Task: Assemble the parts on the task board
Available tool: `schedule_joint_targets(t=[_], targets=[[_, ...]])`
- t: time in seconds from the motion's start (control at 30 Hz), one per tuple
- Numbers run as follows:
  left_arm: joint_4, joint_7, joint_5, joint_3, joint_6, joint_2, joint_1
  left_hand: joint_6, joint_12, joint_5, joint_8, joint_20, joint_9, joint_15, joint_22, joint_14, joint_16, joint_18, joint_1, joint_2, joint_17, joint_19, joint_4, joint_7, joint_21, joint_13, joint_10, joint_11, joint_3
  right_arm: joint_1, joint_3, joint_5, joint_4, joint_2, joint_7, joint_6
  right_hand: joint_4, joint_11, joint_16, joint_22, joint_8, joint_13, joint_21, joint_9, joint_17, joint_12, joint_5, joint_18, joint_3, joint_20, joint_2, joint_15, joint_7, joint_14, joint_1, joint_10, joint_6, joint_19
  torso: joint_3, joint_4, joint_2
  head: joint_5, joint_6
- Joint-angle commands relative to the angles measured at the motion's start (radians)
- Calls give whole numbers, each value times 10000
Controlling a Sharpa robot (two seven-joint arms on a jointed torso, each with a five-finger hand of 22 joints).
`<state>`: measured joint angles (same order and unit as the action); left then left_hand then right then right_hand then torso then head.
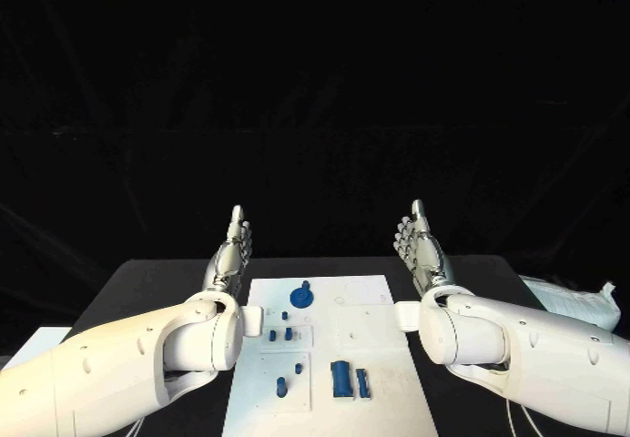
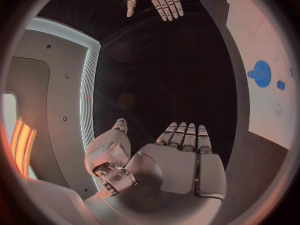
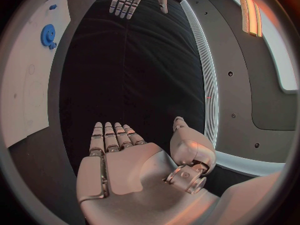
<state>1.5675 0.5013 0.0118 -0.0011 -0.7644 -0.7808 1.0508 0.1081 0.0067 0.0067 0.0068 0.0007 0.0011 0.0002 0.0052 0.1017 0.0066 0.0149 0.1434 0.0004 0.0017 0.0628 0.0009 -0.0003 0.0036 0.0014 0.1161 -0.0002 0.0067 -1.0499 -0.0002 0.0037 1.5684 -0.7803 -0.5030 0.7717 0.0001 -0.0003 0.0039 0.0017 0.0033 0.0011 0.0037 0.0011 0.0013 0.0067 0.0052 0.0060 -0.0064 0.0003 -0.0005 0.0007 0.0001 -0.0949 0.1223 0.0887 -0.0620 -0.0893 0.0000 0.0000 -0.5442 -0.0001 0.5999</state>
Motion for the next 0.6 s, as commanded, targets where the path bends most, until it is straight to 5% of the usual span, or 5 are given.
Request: schedule_joint_targets(t=[0.03, 0.1, 0.17, 0.2, 0.6], targets=[[25, 187, -118, 11, -56, 8, -8, -360, -67, -67, -68, -7, -11, -2, -52, -1017, -66, -149, -433, -4, -17, -628, -9, 3, -36, -14, -376, 2, -67, -1, 2, -37, 16, 3, -170, -17, -1, 3, -39, -17, -33, -11, -37, -11, -13, -67, -52, -60, 64, -3, 5, -7, -1, 949, -521, -887, 620, 893, 0, 0, 0, 1, 1], [25, 187, -118, 11, -56, 8, -8, -1081, -67, -67, -68, -7, -11, -2, -52, -1017, -66, -149, -528, -4, -17, -628, -9, 3, -36, -14, -436, 2, -67, -1, 2, -37, 16, 3, -170, -17, -1, 3, -39, -17, -33, -11, -37, -11, -13, -67, -52, -60, 64, -3, 5, -7, -1, 949, -1223, -887, 620, 893, 0, 0, 0, 1, 1], [25, 187, -118, 11, -56, 8, -8, -1081, -67, -67, -68, -7, -11, -2, -52, -1017, -66, -149, -635, -4, -17, -628, -9, 3, -36, -14, -1161, 2, -67, -1, 2, -37, 16, 3, -170, -17, -1, 3, -39, -17, -33, -11, -37, -11, -13, -67, -52, -60, 64, -3, 5, -7, -1, 949, -1223, -887, 620, 893, 0, 0, 0, 1, 1], [25, 187, -118, 11, -56, 8, -8, -1081, -67, -67, -68, -7, -11, -2, -52, -1017, -66, -149, -1434, -4, -17, -628, -9, 3, -36, -14, -1161, 2, -67, -1, 2, -37, 16, 3, -170, -17, -1, 3, -39, -17, -33, -11, -37, -11, -13, -67, -52, -60, 64, -3, 5, -7, -1, 949, -1223, -887, 620, 893, 0, 0, 0, 1, 1], [25, 187, -118, 11, -56, 8, -8, -1081, -67, -67, -68, -7, -11, -2, -52, -1017, -66, -149, -1434, -4, -17, -628, -9, 3, -36, -14, -1161, 2, -67, -1, 2, -37, 16, 3, -170, -17, -1, 3, -39, -17, -33, -11, -37, -11, -13, -67, -52, -60, 64, -3, 5, -7, -1, 949, -1223, -887, 620, 893, 0, 0, 0, 1, 1]])
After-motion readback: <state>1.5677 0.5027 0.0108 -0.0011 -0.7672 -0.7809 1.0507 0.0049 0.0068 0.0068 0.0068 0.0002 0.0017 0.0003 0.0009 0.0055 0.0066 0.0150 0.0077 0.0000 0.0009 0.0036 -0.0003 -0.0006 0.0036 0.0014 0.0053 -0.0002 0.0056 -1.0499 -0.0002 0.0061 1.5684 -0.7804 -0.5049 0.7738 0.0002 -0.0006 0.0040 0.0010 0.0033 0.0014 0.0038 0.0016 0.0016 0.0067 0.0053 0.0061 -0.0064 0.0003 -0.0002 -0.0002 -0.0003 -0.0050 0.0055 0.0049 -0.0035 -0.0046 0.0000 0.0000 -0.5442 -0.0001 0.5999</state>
